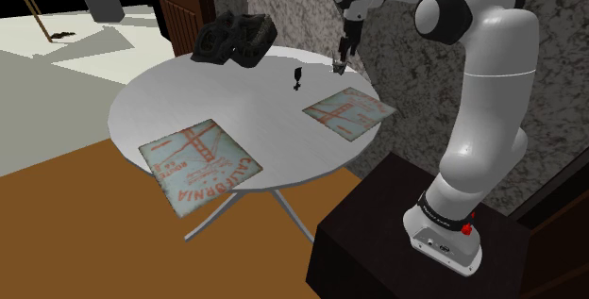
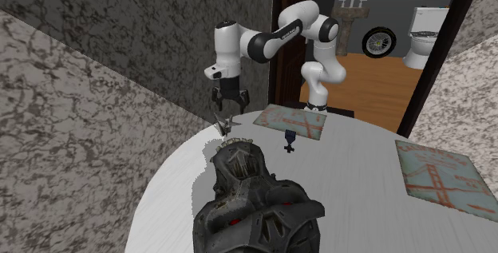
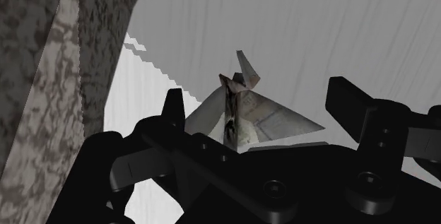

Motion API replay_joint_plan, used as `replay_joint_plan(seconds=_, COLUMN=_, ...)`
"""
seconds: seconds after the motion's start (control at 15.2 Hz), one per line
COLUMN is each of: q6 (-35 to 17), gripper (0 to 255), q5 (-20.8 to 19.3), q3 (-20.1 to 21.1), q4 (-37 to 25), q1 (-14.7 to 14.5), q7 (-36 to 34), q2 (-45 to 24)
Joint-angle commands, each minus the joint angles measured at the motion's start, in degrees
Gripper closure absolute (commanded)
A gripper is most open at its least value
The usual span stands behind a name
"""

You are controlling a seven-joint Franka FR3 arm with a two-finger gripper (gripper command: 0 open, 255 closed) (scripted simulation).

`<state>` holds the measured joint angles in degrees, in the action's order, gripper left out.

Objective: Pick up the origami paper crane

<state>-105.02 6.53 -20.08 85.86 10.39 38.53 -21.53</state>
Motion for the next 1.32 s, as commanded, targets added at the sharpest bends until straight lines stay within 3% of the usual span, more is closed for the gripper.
replay_joint_plan(seconds=0.0, q6=-0.8, gripper=0, q5=0.0, q3=0.0, q4=0.8, q1=0.0, q7=0.1, q2=0.0)
replay_joint_plan(seconds=0.07, q6=-0.8, gripper=0, q5=0.0, q3=0.0, q4=0.8, q1=0.0, q7=0.1, q2=0.0)
replay_joint_plan(seconds=0.13, q6=-0.9, gripper=255, q5=0.0, q3=0.0, q4=0.9, q1=0.0, q7=0.1, q2=0.1)
replay_joint_plan(seconds=0.73, q6=-0.8, gripper=255, q5=0.0, q3=0.0, q4=0.8, q1=0.0, q7=0.1, q2=0.0)
replay_joint_plan(seconds=1.25, q6=5.2, gripper=255, q5=-0.2, q3=-0.2, q4=-4.9, q1=0.3, q7=-0.1, q2=0.3)
